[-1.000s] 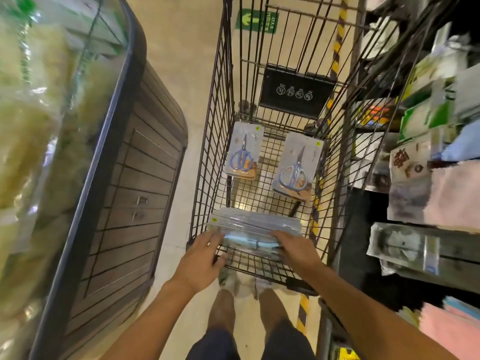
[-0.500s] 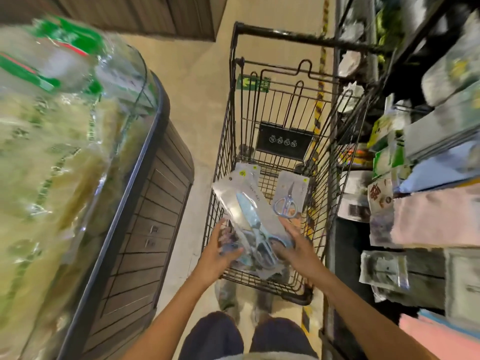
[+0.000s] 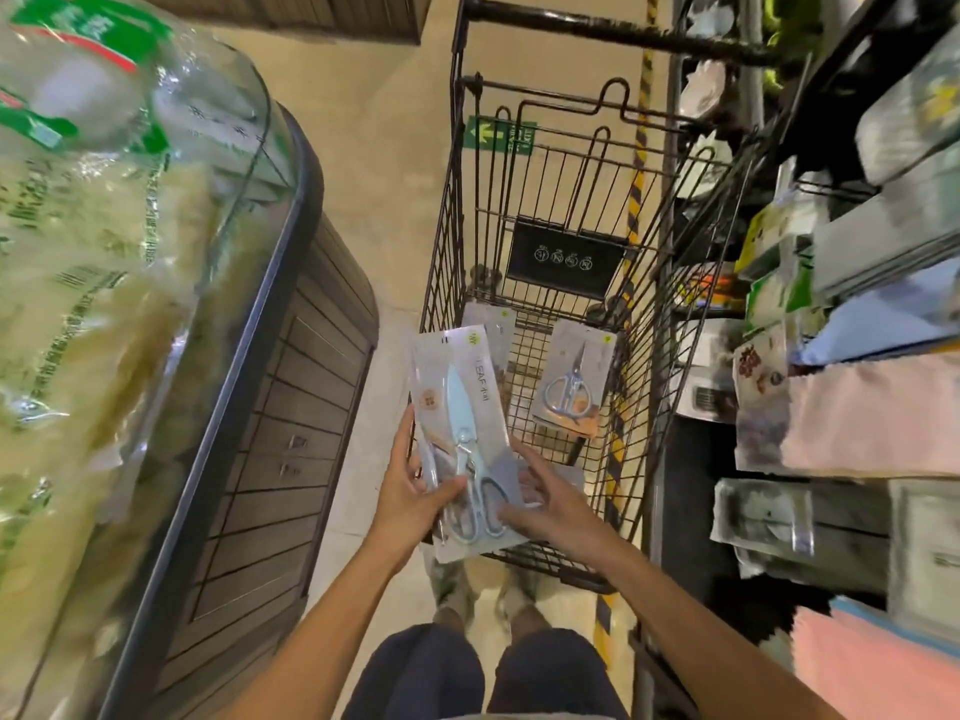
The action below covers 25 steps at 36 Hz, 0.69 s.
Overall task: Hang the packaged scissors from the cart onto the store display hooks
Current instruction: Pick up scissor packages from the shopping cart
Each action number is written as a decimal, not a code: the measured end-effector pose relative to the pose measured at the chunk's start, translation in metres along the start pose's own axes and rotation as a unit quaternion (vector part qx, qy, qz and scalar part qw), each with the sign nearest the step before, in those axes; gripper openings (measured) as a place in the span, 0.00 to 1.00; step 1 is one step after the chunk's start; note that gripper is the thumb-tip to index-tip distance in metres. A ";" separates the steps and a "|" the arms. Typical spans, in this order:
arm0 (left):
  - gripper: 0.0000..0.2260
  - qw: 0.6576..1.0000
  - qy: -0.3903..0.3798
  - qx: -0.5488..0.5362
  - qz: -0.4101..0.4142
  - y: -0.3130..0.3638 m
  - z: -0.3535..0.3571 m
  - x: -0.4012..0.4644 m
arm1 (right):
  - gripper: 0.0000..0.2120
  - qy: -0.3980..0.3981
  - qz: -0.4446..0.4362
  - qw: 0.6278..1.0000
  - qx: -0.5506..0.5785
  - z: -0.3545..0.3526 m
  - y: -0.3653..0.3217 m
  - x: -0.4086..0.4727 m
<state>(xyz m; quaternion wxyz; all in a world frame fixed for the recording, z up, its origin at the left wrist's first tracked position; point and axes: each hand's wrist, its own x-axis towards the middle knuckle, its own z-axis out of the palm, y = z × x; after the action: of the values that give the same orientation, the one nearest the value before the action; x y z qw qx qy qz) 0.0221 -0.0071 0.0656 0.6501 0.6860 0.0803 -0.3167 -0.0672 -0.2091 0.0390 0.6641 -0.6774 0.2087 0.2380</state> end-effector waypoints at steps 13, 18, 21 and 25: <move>0.45 0.988 0.010 0.144 0.052 -0.032 -0.034 0.031 | 0.43 0.043 0.006 0.956 -0.291 -0.031 0.106 0.056; 0.43 0.984 -0.006 0.169 0.059 -0.051 -0.037 0.041 | 0.39 0.070 0.021 0.948 -0.309 -0.015 0.140 0.079; 0.43 0.983 -0.013 0.174 0.055 -0.057 -0.037 0.045 | 0.39 0.089 -0.027 0.915 -0.393 -0.007 0.160 0.088; 0.43 0.982 0.003 0.183 0.050 -0.057 -0.031 0.045 | 0.38 0.118 -0.085 0.904 -0.401 -0.008 0.175 0.088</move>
<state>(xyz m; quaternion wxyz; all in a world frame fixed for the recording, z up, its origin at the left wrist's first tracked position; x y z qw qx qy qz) 0.0381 0.0161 -0.0082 0.5287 0.7972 -0.0115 -0.2913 -0.1012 -0.2192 -0.1543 0.3242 -0.9249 0.1140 0.1626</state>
